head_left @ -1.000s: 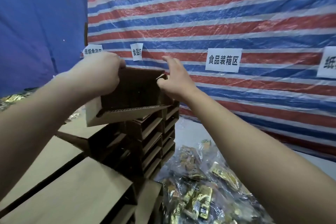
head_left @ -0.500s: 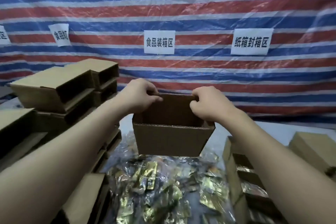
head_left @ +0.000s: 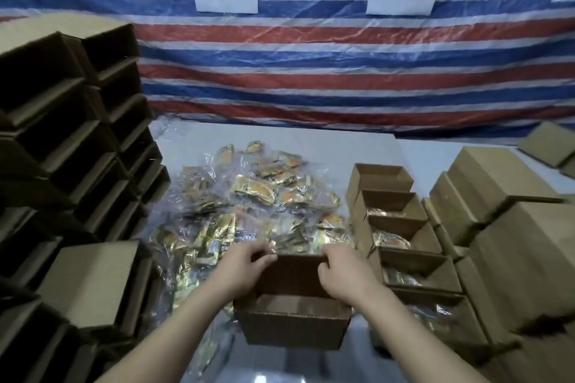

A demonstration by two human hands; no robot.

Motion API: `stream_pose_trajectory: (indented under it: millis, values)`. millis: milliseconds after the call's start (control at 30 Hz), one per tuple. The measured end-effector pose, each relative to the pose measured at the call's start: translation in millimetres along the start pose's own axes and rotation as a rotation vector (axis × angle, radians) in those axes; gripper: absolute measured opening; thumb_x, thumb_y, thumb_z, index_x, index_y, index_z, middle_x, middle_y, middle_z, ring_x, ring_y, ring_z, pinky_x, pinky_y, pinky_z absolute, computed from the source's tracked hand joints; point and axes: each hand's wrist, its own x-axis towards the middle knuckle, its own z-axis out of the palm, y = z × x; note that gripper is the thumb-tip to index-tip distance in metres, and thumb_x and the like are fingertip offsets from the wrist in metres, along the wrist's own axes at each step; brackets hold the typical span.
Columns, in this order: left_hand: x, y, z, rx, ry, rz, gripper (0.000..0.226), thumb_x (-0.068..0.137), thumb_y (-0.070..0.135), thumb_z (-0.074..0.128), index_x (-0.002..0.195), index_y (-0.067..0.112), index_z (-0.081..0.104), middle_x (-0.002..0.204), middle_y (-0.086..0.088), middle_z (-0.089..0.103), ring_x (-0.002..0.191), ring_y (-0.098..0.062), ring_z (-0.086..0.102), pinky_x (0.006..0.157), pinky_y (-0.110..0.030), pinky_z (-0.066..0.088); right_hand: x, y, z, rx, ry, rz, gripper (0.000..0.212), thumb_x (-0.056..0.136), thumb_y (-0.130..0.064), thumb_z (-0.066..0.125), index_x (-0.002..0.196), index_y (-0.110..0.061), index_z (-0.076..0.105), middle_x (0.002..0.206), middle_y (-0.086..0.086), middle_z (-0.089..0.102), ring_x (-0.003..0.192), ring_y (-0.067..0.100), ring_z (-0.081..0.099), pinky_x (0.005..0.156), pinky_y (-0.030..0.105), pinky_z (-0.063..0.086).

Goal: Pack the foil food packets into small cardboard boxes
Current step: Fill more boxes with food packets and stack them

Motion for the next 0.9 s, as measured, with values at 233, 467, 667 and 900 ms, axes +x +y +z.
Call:
stream_pose_trajectory:
  millis: [233,467,667,900]
  values:
    - [-31,-65,66,0.011,-0.127,-0.09,0.018,0.098,0.035,0.055,0.097,0.024,0.069,0.096,0.01,0.067,0.089,-0.004,0.058,0.069,-0.012,0.039,-26,21,98,0.02,-0.162,0.038,0.009,0.088,-0.025,0.043,0.085,-0.02,0.049,0.099,0.006,0.061,0.092,0.026,0.061,0.069,0.032,0.042]
    - [-45,-103,99,-0.058,-0.143,-0.174,0.014,0.097,0.037,0.056,0.091,0.03,0.067,0.089,0.013,0.066,0.084,0.002,0.059,0.075,-0.018,0.048,-39,24,146,0.053,-0.145,0.037,0.015,0.092,-0.023,0.044,0.1,-0.021,0.056,0.107,0.0,0.058,0.095,0.019,0.059,0.082,0.032,0.049]
    - [-57,-114,112,-0.143,-0.006,-0.209,0.023,0.092,0.037,0.064,0.114,0.028,0.065,0.107,0.013,0.065,0.1,-0.004,0.061,0.092,-0.025,0.049,-46,30,161,0.065,-0.123,0.023,0.023,0.094,-0.025,0.042,0.113,-0.02,0.055,0.109,-0.002,0.055,0.102,0.018,0.055,0.084,0.031,0.045]
    - [-78,-124,127,-0.16,0.024,-0.229,0.017,0.092,0.044,0.062,0.084,0.029,0.058,0.08,0.008,0.067,0.078,-0.003,0.062,0.076,-0.029,0.052,-57,37,167,0.086,-0.128,-0.033,0.009,0.094,-0.024,0.043,0.1,-0.023,0.05,0.103,-0.009,0.048,0.102,0.012,0.05,0.082,0.027,0.042]
